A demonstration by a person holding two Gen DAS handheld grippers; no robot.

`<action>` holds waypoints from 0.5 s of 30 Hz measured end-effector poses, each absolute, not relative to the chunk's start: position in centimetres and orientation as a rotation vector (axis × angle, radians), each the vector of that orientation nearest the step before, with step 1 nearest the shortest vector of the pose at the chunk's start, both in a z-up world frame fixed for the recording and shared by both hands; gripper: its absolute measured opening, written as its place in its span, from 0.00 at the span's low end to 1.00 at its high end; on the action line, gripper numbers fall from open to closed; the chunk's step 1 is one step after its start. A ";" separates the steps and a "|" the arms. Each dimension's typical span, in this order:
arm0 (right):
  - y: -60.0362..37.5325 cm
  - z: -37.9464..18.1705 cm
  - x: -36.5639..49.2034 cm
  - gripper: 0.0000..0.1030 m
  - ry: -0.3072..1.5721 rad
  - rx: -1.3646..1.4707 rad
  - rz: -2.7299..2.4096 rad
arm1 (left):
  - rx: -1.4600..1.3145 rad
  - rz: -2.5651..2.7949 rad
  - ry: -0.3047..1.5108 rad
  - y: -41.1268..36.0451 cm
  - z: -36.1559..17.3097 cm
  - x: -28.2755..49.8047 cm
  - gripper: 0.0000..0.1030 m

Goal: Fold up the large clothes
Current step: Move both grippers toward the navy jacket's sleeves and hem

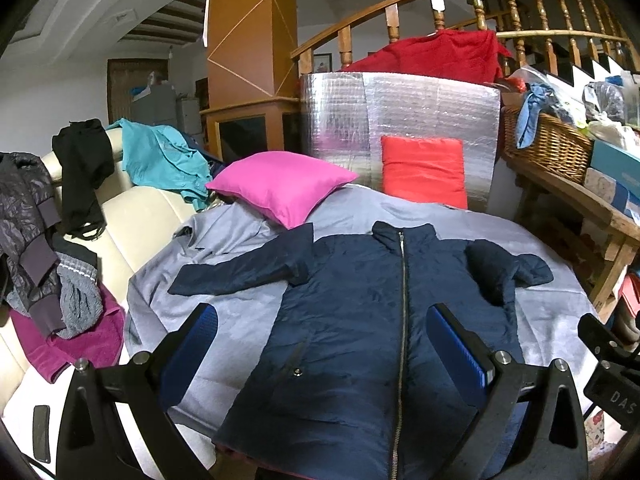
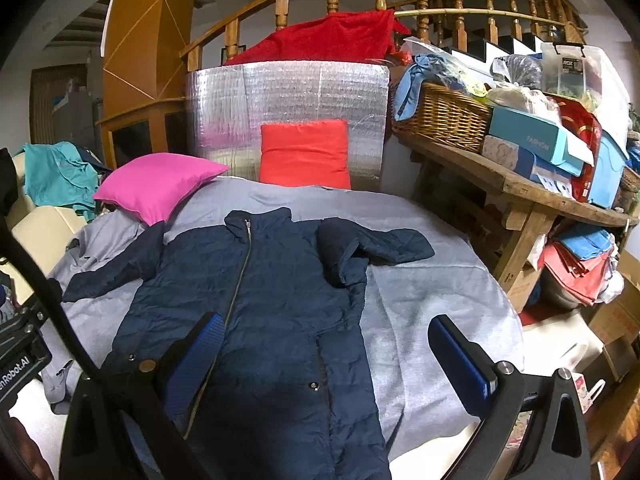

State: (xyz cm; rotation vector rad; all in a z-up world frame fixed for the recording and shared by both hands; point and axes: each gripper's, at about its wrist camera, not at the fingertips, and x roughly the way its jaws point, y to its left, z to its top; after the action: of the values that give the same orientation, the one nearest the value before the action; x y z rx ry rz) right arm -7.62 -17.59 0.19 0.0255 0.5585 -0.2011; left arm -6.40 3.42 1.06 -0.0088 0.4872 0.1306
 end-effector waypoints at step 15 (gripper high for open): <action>-17.7 -0.3 -5.6 1.00 0.560 0.060 -0.182 | -0.007 0.163 0.496 4.0 0.4 -4.8 1.00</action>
State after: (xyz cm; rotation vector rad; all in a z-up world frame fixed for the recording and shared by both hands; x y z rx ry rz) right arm -5.61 -17.74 -0.25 0.0595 0.5599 -0.1822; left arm -4.83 3.97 0.45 -0.0067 0.4958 0.1627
